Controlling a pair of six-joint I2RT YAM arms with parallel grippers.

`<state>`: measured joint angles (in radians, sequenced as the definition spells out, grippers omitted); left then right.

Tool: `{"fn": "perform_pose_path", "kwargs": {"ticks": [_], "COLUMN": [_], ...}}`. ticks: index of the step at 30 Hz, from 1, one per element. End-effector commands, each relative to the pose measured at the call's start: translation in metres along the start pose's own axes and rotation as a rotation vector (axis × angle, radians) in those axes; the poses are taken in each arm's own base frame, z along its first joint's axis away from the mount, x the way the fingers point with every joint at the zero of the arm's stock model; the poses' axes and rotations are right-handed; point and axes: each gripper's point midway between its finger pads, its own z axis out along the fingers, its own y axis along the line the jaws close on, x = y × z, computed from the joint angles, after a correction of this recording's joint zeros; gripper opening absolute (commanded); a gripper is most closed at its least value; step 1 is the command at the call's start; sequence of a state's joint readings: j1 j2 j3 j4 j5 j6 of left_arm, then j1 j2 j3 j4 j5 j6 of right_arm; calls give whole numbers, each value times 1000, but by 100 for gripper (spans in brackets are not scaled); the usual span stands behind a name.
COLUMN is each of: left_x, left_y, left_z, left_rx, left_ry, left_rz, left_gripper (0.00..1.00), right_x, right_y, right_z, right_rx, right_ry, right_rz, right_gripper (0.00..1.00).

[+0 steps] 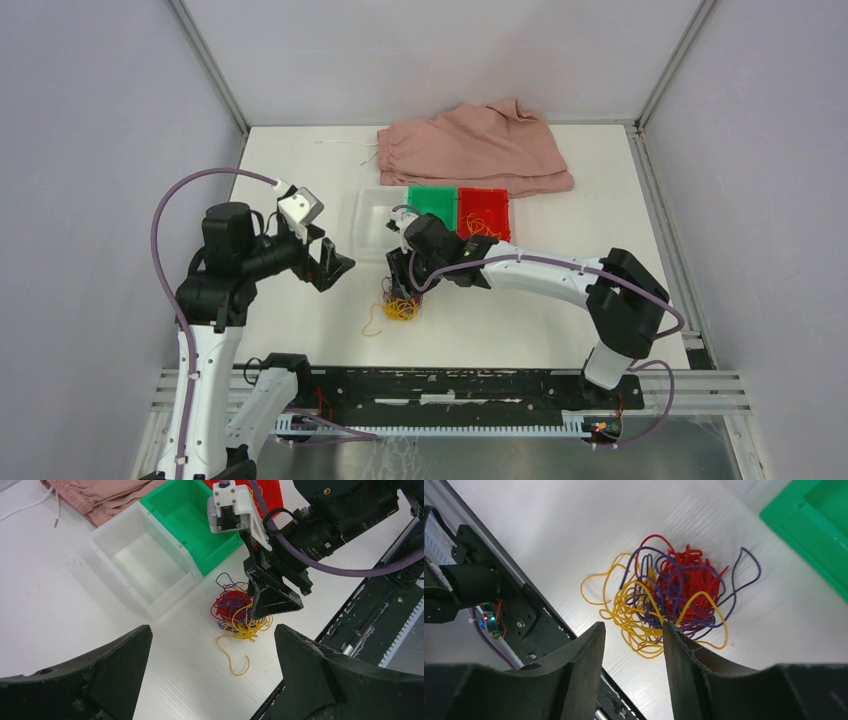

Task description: Untangle the cables

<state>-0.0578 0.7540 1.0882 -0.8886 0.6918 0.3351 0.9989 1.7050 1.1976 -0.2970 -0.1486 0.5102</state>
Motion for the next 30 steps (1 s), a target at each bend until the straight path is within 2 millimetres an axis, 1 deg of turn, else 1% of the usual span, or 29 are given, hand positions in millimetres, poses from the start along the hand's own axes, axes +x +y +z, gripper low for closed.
{"fn": "perform_pose_path", "kwargs": {"ticks": [1,6,8,10,12,13,14,16,17,18,20,22,25,30], "left_x": [-6,-7,-6,-6,-5,-6,-6,-5,-5,-5,-4,-3,-4,-6], "left_y": [-3,-3,-4,-3,-3,-3,-3,-4,-4,-4,-4,-4,-5,-5], "left_z": [-1,-3,-3,-4,-4,-4,-4,-4,-4,-4,-2,-2,-1,-4], "left_rx": [28,17,16,11,11,12,12,13,16,18,26,32,39,25], "left_ry": [-24,-28,-30,-30,-28,-27,-26,-24,-25,-23,-20,-18,-18,-27], "left_rz": [54,65,72,74,78,79,80,81,83,83,78,74,73,83], "left_gripper": [99,99,99,99,99,99,99,99,99,99,99,99,99,99], "right_x": [-15,-17,-23,-27,-28,-28,-27,-28,-28,-30,-27,-23,-19,-23], "right_y": [21,13,13,14,13,12,11,7,6,8,5,3,2,5], "right_z": [-2,7,10,11,11,9,5,-6,-13,-21,-27,-26,-16,1], "right_rx": [-28,25,34,40,53,66,76,97,101,98,107,116,112,104], "right_ry": [-82,-84,-96,-99,-93,-87,-85,-100,-115,-133,-137,-133,-115,-92], "right_rz": [50,60,59,59,50,42,35,38,44,53,72,98,123,151], "right_gripper": [51,44,40,35,34,35,39,52,55,56,57,56,54,50]}}
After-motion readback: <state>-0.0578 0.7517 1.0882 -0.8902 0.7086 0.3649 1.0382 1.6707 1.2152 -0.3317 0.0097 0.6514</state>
